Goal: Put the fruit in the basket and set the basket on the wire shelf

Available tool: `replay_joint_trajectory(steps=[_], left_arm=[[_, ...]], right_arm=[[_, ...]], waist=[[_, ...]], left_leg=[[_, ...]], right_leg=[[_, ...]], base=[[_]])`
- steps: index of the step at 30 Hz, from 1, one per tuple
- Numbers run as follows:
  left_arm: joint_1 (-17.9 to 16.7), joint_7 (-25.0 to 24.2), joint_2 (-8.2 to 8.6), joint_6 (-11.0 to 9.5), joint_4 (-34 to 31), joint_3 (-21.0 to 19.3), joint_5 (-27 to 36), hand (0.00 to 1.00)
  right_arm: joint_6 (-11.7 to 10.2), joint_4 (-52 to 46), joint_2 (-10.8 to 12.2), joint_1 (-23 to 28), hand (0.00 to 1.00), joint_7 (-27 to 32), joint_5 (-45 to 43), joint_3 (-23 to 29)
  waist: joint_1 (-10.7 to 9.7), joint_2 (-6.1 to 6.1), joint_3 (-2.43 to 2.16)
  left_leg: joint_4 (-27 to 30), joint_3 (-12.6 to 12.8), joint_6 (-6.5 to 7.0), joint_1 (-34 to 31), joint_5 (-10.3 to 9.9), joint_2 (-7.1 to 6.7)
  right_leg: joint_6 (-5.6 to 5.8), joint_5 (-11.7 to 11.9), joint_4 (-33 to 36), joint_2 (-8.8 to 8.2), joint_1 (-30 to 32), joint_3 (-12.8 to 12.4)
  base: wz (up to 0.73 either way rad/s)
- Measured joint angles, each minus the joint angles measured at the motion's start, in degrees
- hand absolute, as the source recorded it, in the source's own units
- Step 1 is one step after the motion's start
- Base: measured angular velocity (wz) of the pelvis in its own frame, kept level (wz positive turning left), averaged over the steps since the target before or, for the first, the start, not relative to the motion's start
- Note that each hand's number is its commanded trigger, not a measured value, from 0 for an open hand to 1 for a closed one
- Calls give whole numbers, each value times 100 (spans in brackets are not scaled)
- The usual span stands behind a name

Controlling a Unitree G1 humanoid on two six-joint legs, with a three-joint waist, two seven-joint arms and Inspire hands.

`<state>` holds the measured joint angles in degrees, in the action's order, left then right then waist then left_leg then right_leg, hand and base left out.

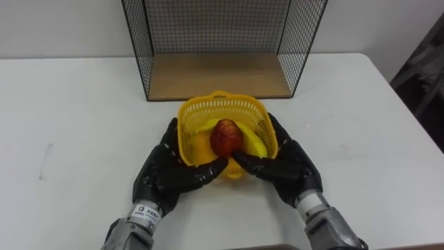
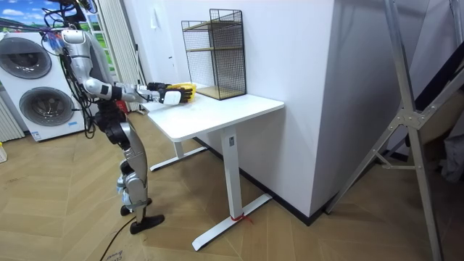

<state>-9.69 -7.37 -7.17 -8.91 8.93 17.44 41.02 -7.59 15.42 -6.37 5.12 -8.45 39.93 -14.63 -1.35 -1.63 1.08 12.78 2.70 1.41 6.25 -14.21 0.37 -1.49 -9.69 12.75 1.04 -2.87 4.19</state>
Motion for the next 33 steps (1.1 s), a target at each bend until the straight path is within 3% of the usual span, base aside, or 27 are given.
replay_joint_trajectory(steps=[9,18,25,33], left_arm=[[215,0,0,-115,-6,71,-1,0],[390,1,4,-277,-118,98,2,0],[400,68,5,-488,-669,80,231,0],[439,208,89,-492,-1025,79,224,0]], right_arm=[[-30,-2,2,-217,0,248,-90,1],[-242,-147,27,-324,0,416,-96,-4],[-374,-701,26,-330,0,470,37,-3],[-419,-1056,40,-346,0,680,27,-1]], waist=[[-50,8,-2],[-163,11,-5],[-135,33,-10],[-135,109,-34]], left_leg=[[40,17,0,-107,0,-1],[51,46,0,-107,0,0],[39,82,0,-95,0,9],[65,72,0,-146,0,11]], right_leg=[[0,-1,87,3,134,-25],[-1,0,93,10,138,-73],[-3,4,91,13,137,-82],[-6,11,101,11,178,-64]], base=[[-1],[-1],[0],[0]])
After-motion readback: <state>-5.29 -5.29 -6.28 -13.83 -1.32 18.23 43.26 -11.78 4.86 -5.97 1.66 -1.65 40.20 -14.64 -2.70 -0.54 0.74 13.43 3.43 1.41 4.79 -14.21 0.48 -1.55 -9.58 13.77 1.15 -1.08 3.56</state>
